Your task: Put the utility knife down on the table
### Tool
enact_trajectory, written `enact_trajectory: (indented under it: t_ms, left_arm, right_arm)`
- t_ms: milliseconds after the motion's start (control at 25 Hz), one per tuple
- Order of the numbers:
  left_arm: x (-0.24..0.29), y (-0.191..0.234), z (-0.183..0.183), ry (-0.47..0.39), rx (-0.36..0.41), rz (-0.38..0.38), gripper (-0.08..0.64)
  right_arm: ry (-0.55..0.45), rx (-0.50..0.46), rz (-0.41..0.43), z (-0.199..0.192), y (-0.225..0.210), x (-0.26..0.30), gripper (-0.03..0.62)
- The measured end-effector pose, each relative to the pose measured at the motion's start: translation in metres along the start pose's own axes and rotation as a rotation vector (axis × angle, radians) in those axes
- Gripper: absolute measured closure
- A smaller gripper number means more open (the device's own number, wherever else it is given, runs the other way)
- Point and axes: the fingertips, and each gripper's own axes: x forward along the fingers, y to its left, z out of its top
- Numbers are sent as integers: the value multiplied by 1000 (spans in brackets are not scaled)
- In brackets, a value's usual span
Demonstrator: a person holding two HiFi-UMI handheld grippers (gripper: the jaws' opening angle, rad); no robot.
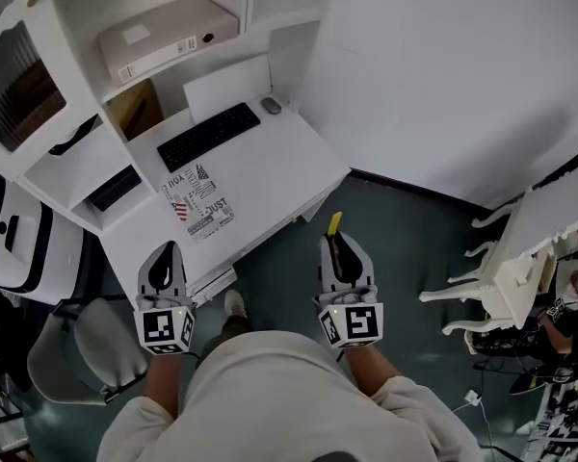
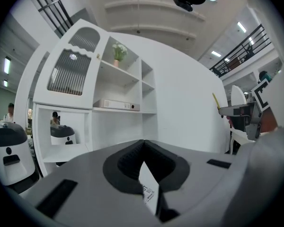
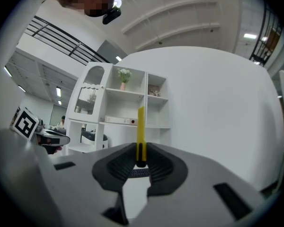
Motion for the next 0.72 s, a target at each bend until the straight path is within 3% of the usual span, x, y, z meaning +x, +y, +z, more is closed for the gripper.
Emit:
enact_trajectory:
  t_ms: [720]
  left_arm:
    - [131,61,-14,29,-35,-88,560]
  right_arm:
    - [50,-27,-61,-17,-2,144,523]
